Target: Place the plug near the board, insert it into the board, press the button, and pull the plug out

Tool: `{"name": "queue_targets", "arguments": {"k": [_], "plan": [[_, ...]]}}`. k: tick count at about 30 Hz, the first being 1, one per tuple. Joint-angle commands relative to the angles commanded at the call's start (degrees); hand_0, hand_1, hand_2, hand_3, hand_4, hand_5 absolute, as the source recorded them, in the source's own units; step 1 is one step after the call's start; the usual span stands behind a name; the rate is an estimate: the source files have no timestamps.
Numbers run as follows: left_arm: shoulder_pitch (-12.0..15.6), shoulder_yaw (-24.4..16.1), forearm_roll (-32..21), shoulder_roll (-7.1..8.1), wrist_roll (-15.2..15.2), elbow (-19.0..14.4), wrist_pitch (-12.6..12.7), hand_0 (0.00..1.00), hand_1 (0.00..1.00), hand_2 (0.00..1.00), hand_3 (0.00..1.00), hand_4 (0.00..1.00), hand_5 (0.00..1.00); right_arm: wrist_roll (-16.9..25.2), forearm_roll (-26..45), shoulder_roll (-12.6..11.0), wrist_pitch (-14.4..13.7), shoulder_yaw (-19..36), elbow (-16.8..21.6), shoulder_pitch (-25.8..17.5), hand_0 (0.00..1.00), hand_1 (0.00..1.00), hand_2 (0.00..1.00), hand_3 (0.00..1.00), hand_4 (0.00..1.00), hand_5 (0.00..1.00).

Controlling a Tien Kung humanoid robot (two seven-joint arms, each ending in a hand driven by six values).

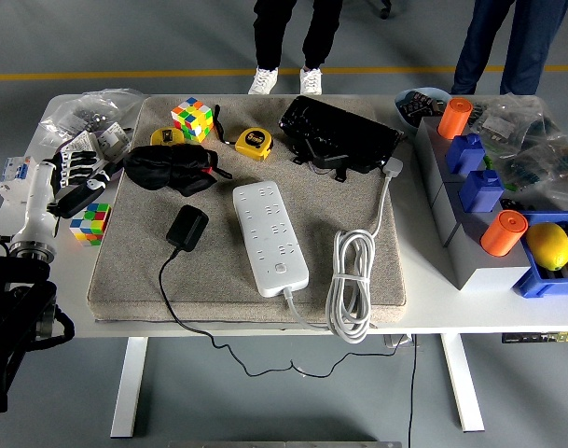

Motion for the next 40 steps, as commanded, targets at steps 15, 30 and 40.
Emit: {"name": "queue_targets", "arguments": {"k": [15, 30, 40], "plan": [[0.09, 0.52, -0.02, -0.08, 0.14, -0.06, -0.08, 0.632, 0.664, 0.674, 0.620, 0.829, 0.392, 0.63, 0.05, -0.12, -0.46, 0.05, 0.13, -0.23, 0.605, 0.621, 0.574, 0.541, 0.729, 0.270], [0.80, -0.16, 0.02, -0.42, 0.41, -0.31, -0.22, 0.633, 0.664, 0.675, 0.620, 0.830, 0.392, 0.56, -0.02, 0.38, -0.54, 0.30, 0.02, -0.68, 0.605, 0.621, 0.575, 0.541, 0.727, 0.269], [0.62, -0.07, 0.08, -0.51, 0.61, -0.41, -0.11, 0.633, 0.664, 0.675, 0.620, 0.830, 0.392, 0.38, -0.09, 0.24, -0.49, 0.50, 0.04, -0.54, 0.605, 0.620, 0.573, 0.541, 0.726, 0.269]]}}
